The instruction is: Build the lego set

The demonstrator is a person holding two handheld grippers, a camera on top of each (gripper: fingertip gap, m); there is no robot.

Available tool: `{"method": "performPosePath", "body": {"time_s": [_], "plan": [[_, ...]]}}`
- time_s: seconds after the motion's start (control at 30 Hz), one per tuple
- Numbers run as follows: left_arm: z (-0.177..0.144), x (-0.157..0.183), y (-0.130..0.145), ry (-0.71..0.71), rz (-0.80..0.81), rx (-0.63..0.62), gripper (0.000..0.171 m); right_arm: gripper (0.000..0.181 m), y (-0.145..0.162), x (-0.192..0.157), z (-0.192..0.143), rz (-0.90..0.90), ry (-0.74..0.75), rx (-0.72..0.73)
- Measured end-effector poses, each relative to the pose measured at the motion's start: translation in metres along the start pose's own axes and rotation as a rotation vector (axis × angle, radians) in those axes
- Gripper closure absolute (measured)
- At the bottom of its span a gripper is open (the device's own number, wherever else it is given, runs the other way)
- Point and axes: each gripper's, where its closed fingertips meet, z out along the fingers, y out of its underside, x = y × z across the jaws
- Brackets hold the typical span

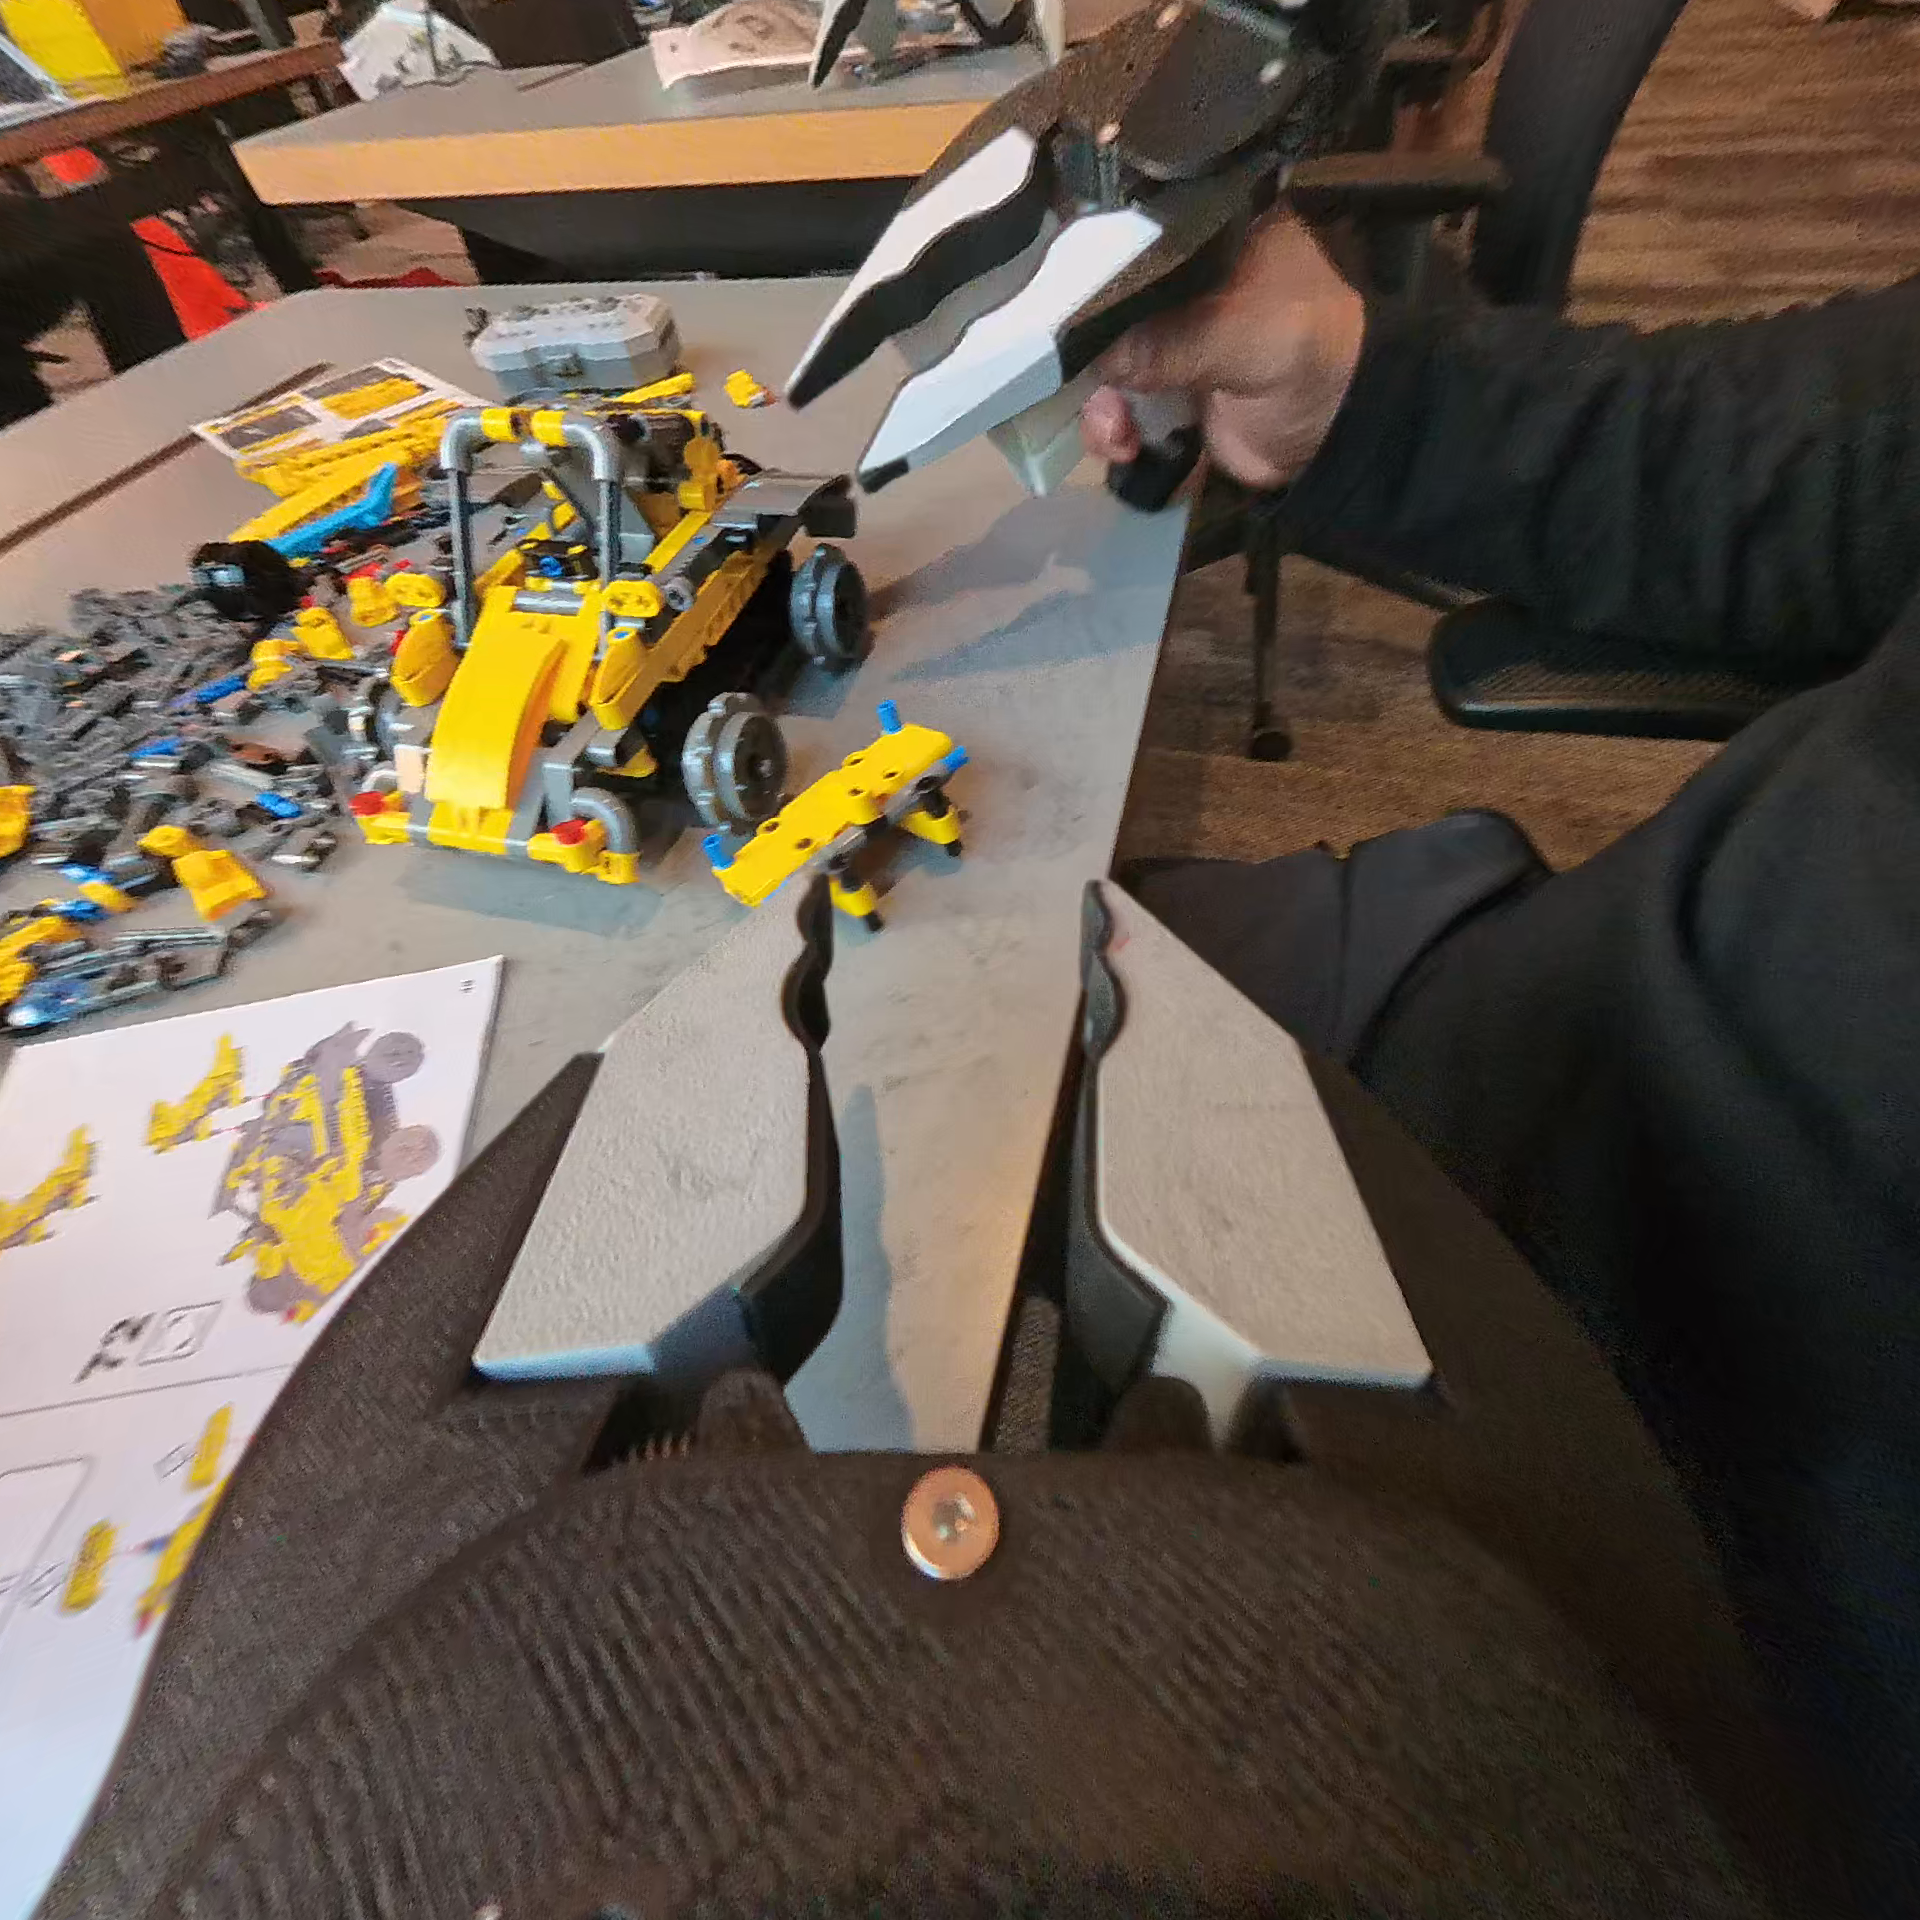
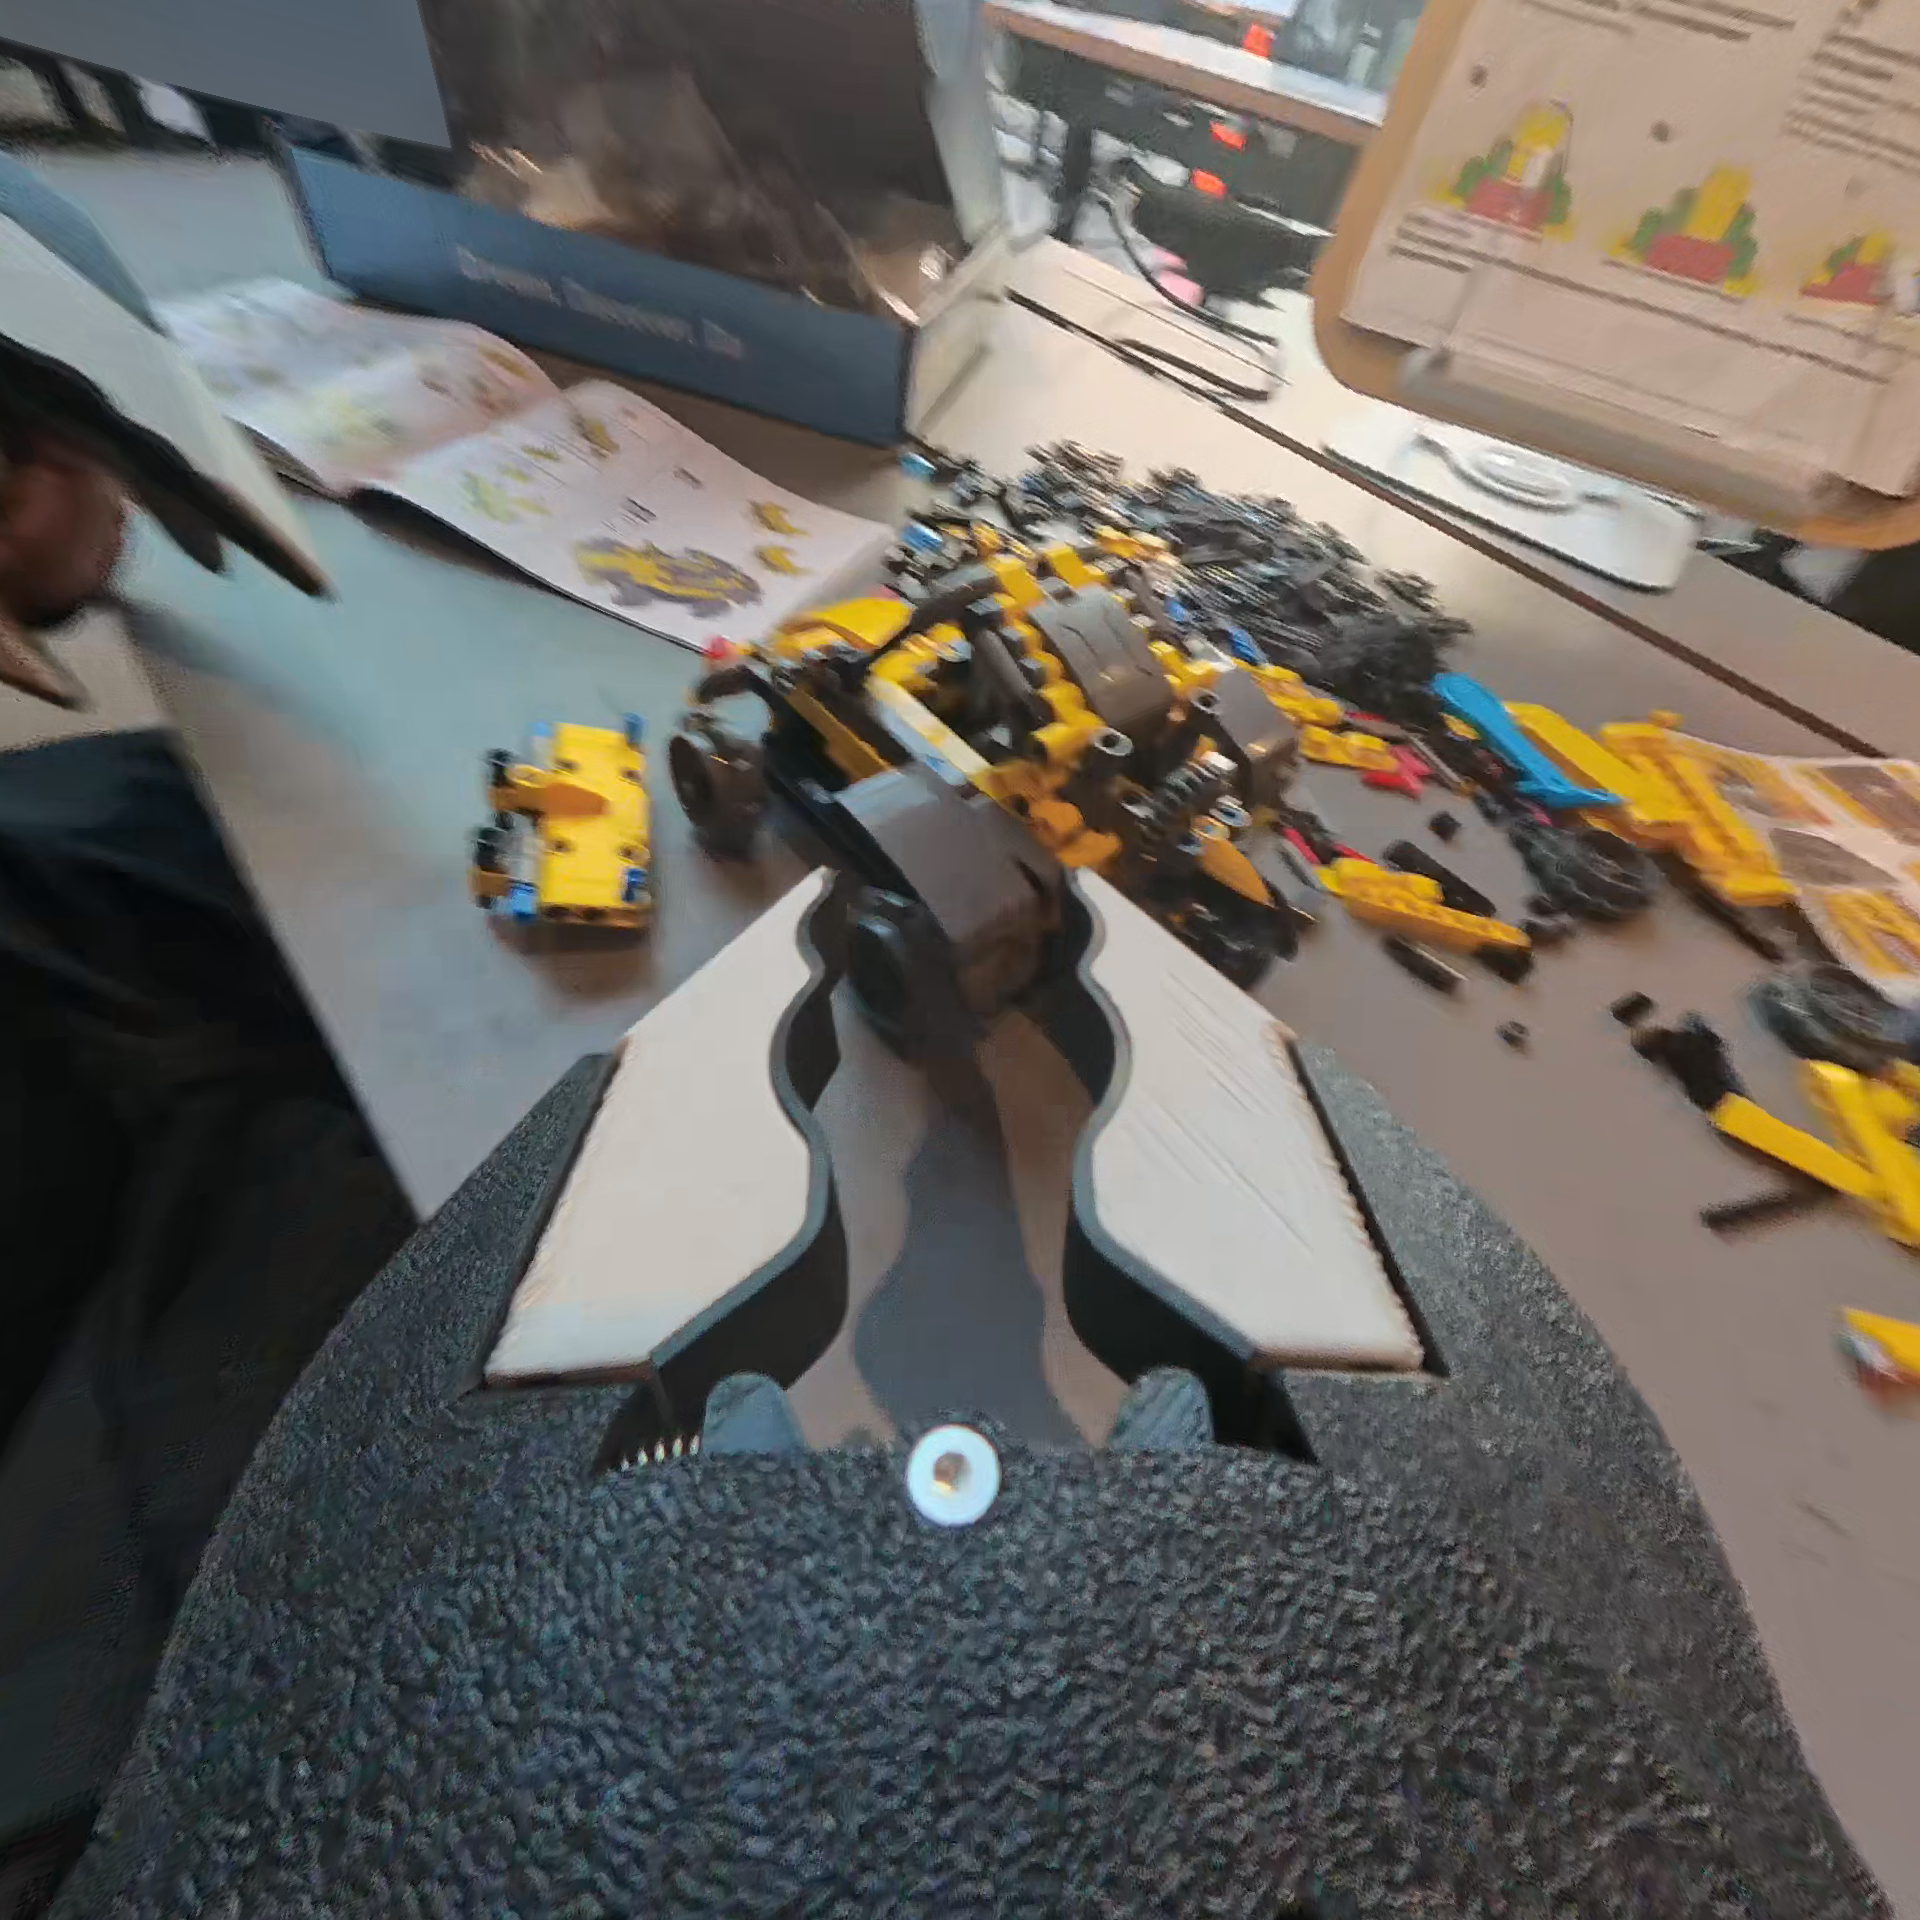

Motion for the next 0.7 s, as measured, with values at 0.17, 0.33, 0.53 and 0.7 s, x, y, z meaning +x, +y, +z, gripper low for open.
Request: {"method": "performPosePath", "body": {"time_s": [0.17, 0.33, 0.53, 0.7], "plan": [[-0.009, -0.014, 0.007, -0.062, 0.009, -0.028, 0.127, 0.137, 0.014, 0.022, 0.001, -0.033, 0.038, -0.060], [-0.025, -0.039, 0.014, -0.171, 0.021, -0.053, 0.130, 0.133, 0.012, 0.025, 0.001, 0.023, -0.016, -0.031], [-0.023, -0.045, 0.014, -0.102, -0.044, -0.057, 0.138, 0.127, 0.013, 0.055, 0.011, 0.043, 0.080, -0.045], [-0.013, -0.055, 0.013, -0.117, -0.020, -0.065, 0.136, 0.151, -0.002, 0.072, 0.003, 0.068, 0.108, 0.069]]}}
